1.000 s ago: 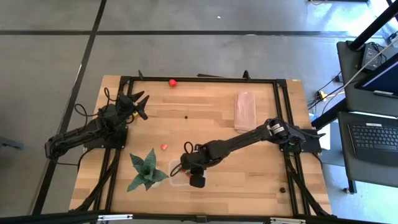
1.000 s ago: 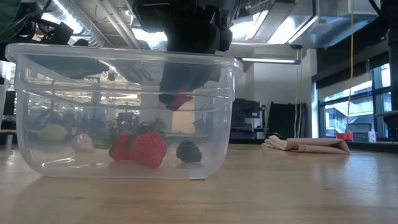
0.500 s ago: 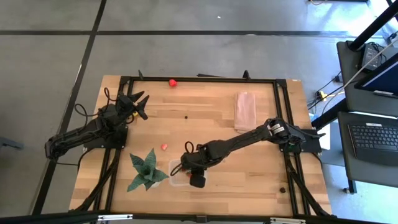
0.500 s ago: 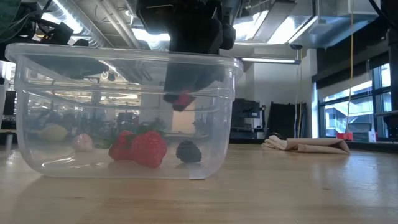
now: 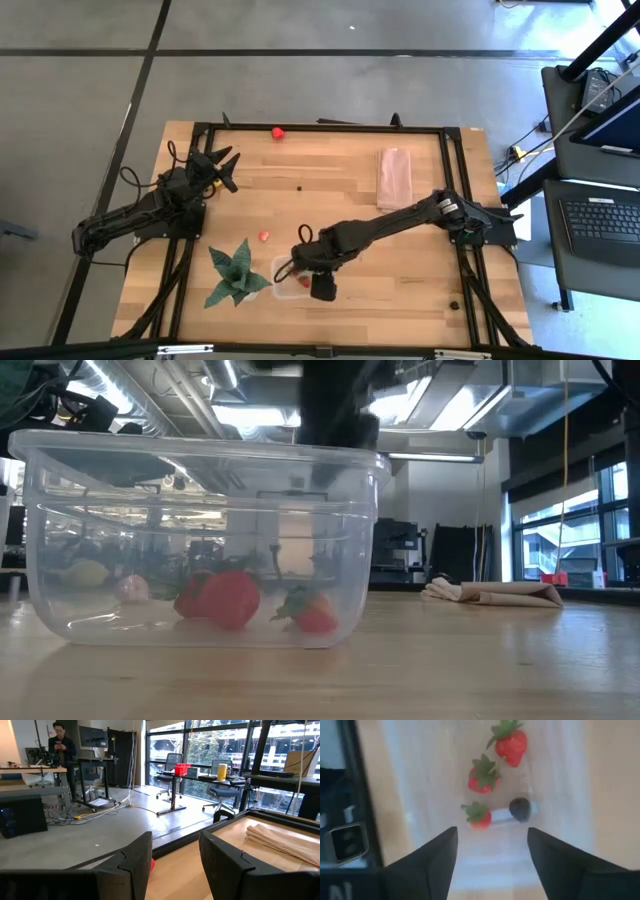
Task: Pick and placing Produce into tupperware
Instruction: Put the black cherry into the transparent bin
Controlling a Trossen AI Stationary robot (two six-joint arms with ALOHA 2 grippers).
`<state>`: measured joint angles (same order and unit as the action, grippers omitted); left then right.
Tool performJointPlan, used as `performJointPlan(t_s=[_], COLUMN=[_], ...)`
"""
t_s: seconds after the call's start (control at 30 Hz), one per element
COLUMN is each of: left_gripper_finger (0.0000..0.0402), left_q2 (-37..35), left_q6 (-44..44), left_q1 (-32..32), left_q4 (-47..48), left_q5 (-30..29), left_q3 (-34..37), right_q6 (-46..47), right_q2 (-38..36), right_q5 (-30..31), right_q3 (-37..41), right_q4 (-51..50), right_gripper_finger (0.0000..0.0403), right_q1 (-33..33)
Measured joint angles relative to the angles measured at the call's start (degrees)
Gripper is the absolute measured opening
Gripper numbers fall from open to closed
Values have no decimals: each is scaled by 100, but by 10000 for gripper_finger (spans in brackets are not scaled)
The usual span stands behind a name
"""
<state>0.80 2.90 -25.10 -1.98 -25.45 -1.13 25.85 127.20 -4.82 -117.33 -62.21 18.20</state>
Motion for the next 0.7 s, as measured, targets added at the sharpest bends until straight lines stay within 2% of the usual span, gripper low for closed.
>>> performJointPlan(t_s=[0.13,0.27,0.47,0.57,0.63,0.7], left_gripper_finger=[157,157,157,157,157,157], left_q2=[-2,-2,0,-2,-2,-2], left_q6=[0,0,0,0,0,-2], left_q1=[2,0,0,2,0,0], left_q4=[0,0,0,0,0,0], left_q5=[0,1,2,2,2,2], left_q3=[-2,-2,-2,-1,0,-2], right_q6=[-1,714,1327,1757,2334,3060], right_q2=[-309,-791,-1716,-2104,-2340,-2591], right_q5=[1358,2320,2415,2389,2293,1947], right_q3=[-886,-1415,-1116,-708,-372,117], right_q4=[-1358,-2692,-2749,-2769,-2754,-2775], right_gripper_finger=[250,251,251,251,251,251], right_q1=[288,671,1529,1978,2238,2510])
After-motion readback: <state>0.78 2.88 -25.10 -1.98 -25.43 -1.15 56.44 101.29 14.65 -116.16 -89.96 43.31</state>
